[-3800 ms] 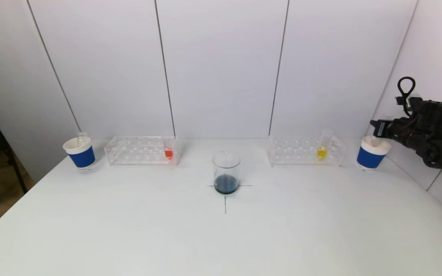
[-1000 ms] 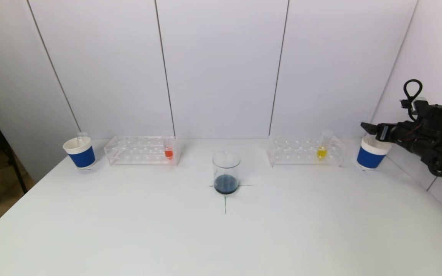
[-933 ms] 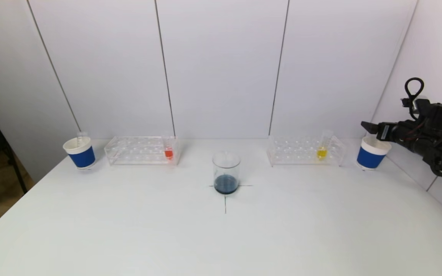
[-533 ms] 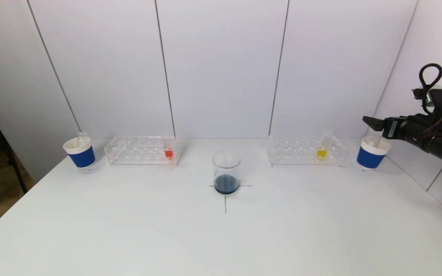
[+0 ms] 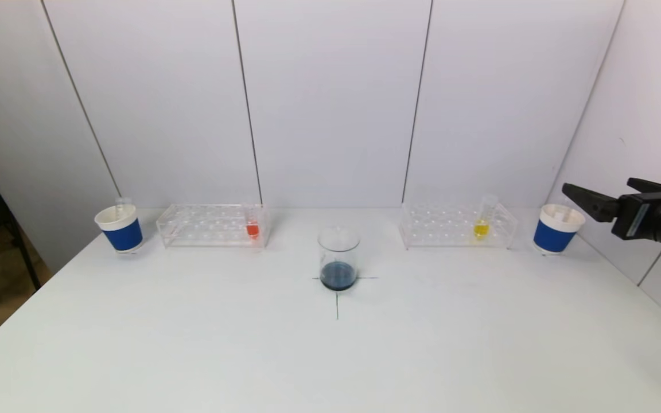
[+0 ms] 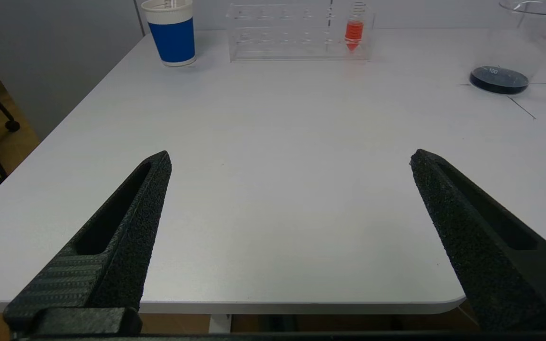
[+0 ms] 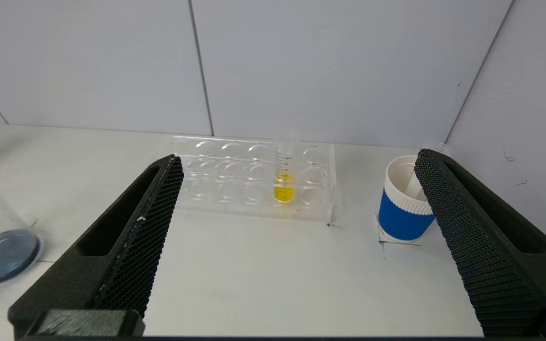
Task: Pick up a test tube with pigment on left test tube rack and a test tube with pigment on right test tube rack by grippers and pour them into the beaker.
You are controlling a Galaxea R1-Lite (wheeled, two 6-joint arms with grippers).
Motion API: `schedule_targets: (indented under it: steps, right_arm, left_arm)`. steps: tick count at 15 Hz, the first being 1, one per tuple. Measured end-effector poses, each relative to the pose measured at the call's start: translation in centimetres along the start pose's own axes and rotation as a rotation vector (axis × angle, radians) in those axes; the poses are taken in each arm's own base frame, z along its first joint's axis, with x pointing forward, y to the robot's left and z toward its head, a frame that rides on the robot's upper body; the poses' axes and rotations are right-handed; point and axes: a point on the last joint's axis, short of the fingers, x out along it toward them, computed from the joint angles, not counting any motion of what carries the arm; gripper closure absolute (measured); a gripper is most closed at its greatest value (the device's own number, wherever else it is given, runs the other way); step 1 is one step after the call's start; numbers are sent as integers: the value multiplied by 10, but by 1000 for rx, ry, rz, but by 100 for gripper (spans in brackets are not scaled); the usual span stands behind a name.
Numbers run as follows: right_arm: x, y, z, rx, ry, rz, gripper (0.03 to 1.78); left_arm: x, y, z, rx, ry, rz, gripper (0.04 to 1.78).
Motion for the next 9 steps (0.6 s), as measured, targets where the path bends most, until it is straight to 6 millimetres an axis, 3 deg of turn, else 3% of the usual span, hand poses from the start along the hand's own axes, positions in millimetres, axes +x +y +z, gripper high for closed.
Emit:
schedule_targets:
  steps: [9]
  right_arm:
    - [-147, 35, -21, -11, -36, 134, 4]
  left_arm:
    - [0, 0, 0, 0, 0, 0, 6]
